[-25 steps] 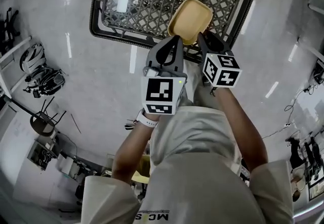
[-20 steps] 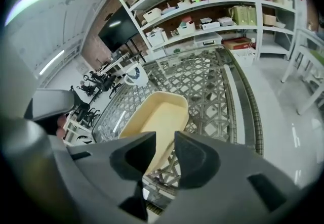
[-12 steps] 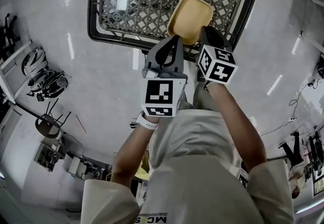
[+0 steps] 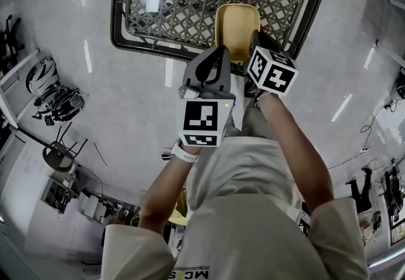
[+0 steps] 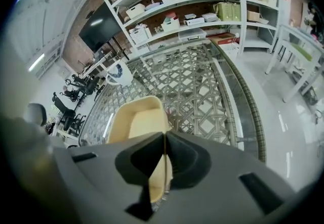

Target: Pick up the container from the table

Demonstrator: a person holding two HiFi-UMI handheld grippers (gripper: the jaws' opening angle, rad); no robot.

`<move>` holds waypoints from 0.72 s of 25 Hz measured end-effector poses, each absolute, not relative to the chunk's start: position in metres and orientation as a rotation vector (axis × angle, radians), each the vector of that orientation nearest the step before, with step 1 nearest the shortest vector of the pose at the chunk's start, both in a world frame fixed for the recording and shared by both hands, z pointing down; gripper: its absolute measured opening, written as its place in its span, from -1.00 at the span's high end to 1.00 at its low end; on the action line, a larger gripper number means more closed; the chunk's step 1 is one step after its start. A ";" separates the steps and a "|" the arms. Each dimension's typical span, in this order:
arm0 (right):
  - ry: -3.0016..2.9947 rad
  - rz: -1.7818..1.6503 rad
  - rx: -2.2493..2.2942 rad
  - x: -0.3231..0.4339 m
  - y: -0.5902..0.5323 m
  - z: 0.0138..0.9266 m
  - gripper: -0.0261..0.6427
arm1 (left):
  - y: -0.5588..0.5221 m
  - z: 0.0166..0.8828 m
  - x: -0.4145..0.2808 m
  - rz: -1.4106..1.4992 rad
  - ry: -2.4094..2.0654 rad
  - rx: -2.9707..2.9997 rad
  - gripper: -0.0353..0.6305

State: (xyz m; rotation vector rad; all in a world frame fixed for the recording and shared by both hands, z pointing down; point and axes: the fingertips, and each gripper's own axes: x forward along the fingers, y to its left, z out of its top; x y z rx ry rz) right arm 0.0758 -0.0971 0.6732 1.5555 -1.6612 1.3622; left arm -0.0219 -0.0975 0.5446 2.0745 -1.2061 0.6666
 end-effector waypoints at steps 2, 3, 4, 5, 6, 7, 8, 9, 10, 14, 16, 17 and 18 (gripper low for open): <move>-1.675 1.360 1.552 0.074 -0.097 0.671 0.83 | -0.097 0.543 -0.023 0.665 -1.213 2.077 0.82; -1.686 1.358 1.548 0.073 -0.097 0.669 0.83 | -0.097 0.542 -0.024 0.664 -1.217 2.079 0.82; -1.698 1.354 1.543 0.072 -0.098 0.668 0.83 | -0.097 0.541 -0.024 0.664 -1.220 2.082 0.82; -1.709 1.351 1.537 0.072 -0.098 0.666 0.83 | -0.097 0.540 -0.024 0.664 -1.221 2.084 0.82; -1.721 1.348 1.531 0.071 -0.098 0.664 0.83 | -0.096 0.539 -0.024 0.663 -1.223 2.086 0.82; -1.735 1.344 1.524 0.071 -0.097 0.662 0.83 | -0.096 0.538 -0.024 0.662 -1.225 2.088 0.82; -1.750 1.339 1.516 0.071 -0.097 0.660 0.83 | -0.095 0.536 -0.024 0.660 -1.227 2.090 0.82; -1.767 1.333 1.506 0.071 -0.097 0.657 0.83 | -0.095 0.534 -0.023 0.658 -1.231 2.094 0.82; -1.783 1.325 1.496 0.071 -0.096 0.654 0.83 | -0.094 0.531 -0.022 0.656 -1.236 2.097 0.82; -1.837 1.248 1.472 0.077 -0.094 0.635 0.84 | -0.092 0.517 -0.019 0.644 -1.252 2.108 0.82; -1.870 1.204 1.466 0.081 -0.093 0.624 0.84 | -0.089 0.509 -0.017 0.633 -1.256 2.114 0.82; -1.889 1.186 1.462 0.083 -0.092 0.617 0.84 | -0.088 0.504 -0.015 0.629 -1.256 2.119 0.82; -1.909 1.167 1.457 0.085 -0.092 0.610 0.84 | -0.085 0.499 -0.013 0.626 -1.255 2.125 0.82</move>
